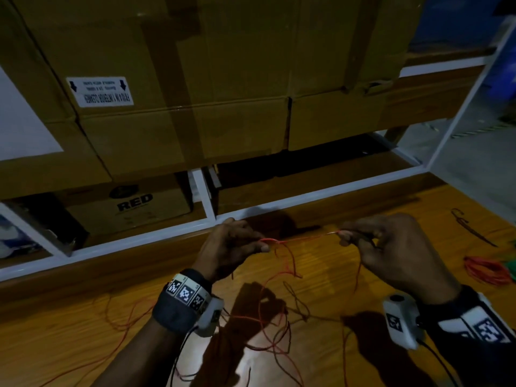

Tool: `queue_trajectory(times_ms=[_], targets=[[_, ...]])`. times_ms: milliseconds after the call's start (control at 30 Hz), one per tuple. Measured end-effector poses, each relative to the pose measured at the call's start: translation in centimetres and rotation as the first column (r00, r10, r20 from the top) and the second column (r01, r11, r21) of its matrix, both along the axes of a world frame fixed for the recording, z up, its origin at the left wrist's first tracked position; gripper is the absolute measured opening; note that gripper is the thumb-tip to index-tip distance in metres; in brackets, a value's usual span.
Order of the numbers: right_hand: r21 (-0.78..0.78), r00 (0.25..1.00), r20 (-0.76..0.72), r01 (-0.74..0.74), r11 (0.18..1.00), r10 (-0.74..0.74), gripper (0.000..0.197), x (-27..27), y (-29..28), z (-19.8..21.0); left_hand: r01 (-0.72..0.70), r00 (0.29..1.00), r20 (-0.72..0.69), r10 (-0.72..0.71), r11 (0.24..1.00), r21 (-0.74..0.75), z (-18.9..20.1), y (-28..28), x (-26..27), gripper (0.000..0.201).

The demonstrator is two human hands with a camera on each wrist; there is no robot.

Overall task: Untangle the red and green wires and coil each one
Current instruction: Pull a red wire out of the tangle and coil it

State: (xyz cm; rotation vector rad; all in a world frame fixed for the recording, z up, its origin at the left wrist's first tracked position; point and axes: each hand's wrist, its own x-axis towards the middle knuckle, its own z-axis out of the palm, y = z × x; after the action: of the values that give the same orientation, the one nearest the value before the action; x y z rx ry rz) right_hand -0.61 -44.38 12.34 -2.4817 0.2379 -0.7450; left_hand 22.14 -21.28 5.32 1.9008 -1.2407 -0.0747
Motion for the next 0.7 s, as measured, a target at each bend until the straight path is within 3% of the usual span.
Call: queue_trajectory(times_ms=[67,167,267,333,400,533,600,700], targets=[[0.002,1.000,0.013,-0.004,1.000,0.004,0.017,-0.6,0.1,-0.3,0.020,0.999,-0.034,-0.022,0.998,-0.064,0.4,0.2,-0.4,0.027],[0.140,0.999,-0.047,0.006,0.990,0.000,0.016,-1.2,1.2,-0.5,0.014,0.996,-0.089,-0.026,0.991,-0.135,1.1,0.2,-1.2,0.015],[0.264,0.952,-0.270,-0.071,0.962,0.145,0.005,-1.4,2.7,-0.2,-0.088,0.992,-0.105,0.069,0.980,-0.181,1.2,-0.3,-1.9,0.009],[0.324,0.884,-0.381,-0.145,0.935,0.269,0.018,-1.0,3.7,-0.3,-0.123,0.991,-0.069,0.110,0.967,-0.221,1.3,-0.9,-2.6,0.009],[0.359,0.886,-0.366,-0.148,0.921,0.285,0.033,-0.4,4.4,-0.9,-0.109,0.994,-0.045,0.100,0.953,-0.282,1.5,-1.4,-3.3,0.010],[0.319,0.967,-0.236,-0.015,0.948,0.095,0.038,1.4,4.8,-2.0,-0.083,0.994,-0.099,0.052,0.939,-0.333,1.6,-2.1,-4.1,0.011],[0.310,0.974,-0.210,-0.016,0.951,0.085,0.049,2.5,4.8,-2.0,-0.049,0.994,-0.107,0.014,0.944,-0.327,1.6,-2.3,-4.5,0.013],[0.318,0.975,-0.165,-0.092,0.944,0.150,0.023,3.7,4.7,-2.0,-0.001,0.985,-0.167,-0.051,0.954,-0.301,2.0,-2.2,-4.9,0.012]])
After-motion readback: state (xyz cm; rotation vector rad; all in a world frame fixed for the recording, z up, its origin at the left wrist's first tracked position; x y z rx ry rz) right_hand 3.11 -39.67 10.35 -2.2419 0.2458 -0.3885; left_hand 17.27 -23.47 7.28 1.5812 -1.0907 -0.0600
